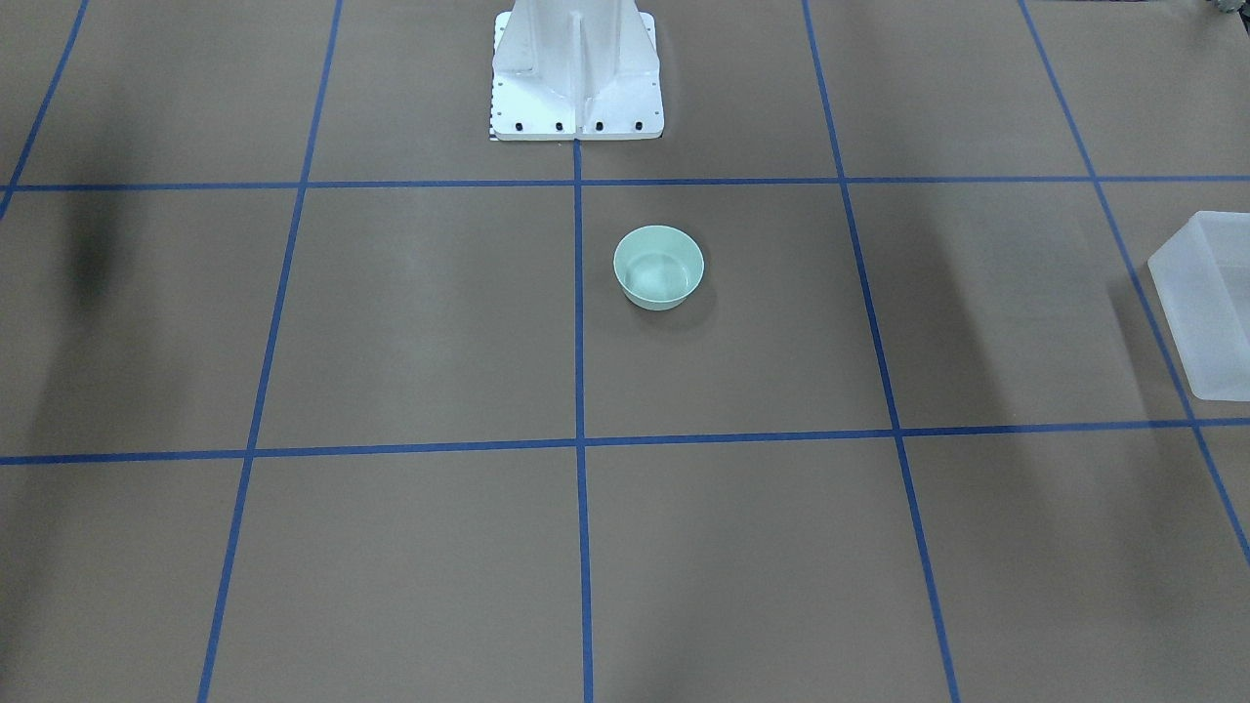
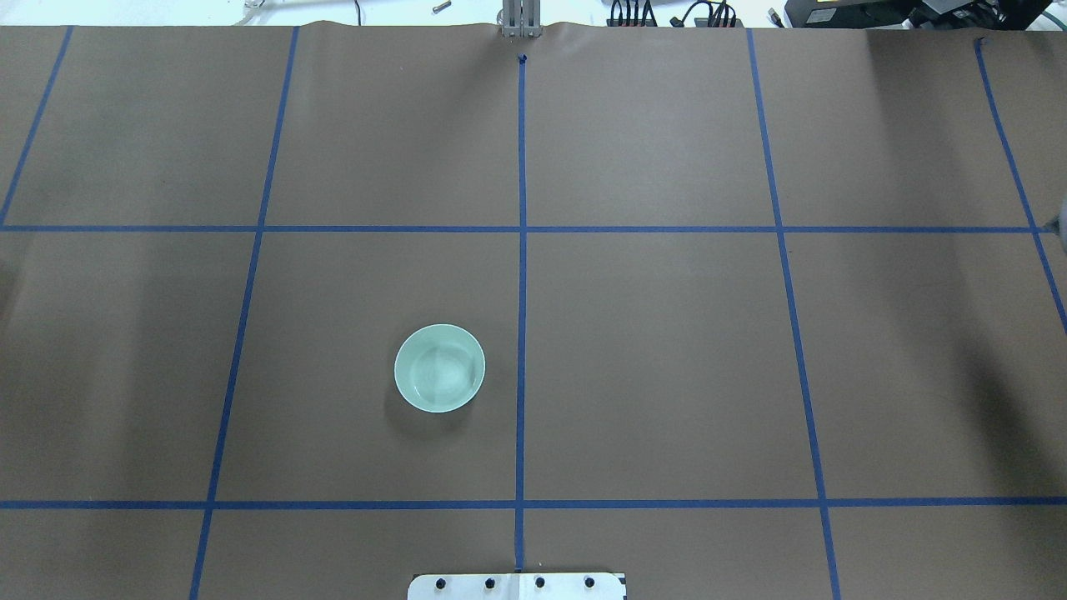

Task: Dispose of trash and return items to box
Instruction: 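Carry the cloth to the pink tray while the left holds the cup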

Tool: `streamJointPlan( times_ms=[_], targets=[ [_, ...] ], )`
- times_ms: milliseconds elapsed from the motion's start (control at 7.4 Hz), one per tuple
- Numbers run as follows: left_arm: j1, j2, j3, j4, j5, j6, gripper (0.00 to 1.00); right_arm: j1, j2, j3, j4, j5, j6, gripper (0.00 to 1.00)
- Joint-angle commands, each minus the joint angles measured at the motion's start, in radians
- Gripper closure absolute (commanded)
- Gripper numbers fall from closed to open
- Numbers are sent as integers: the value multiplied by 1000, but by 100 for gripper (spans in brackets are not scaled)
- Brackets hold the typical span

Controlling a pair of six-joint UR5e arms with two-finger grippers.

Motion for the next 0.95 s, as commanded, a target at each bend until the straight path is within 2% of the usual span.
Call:
streamJointPlan(
  times_ms=[0, 405, 541, 676, 811],
  targets=[
    [38, 42, 12, -31, -1, -2, 100, 71, 3, 7, -7, 0, 2, 100],
    [74, 54, 72, -117, -5, -2, 100, 173, 3, 7, -7, -14, 3, 100],
    [77, 53, 72, -118, -5, -2, 76, 182, 3, 4, -13, -20, 3, 100],
    [81, 54, 70, -120, -7, -2, 12, 206, 21, 2, -14, -44, 3, 100],
    [81, 54, 69, -146, -7, -2, 3, 226, 23, 1, -15, -69, 3, 100]
  ],
)
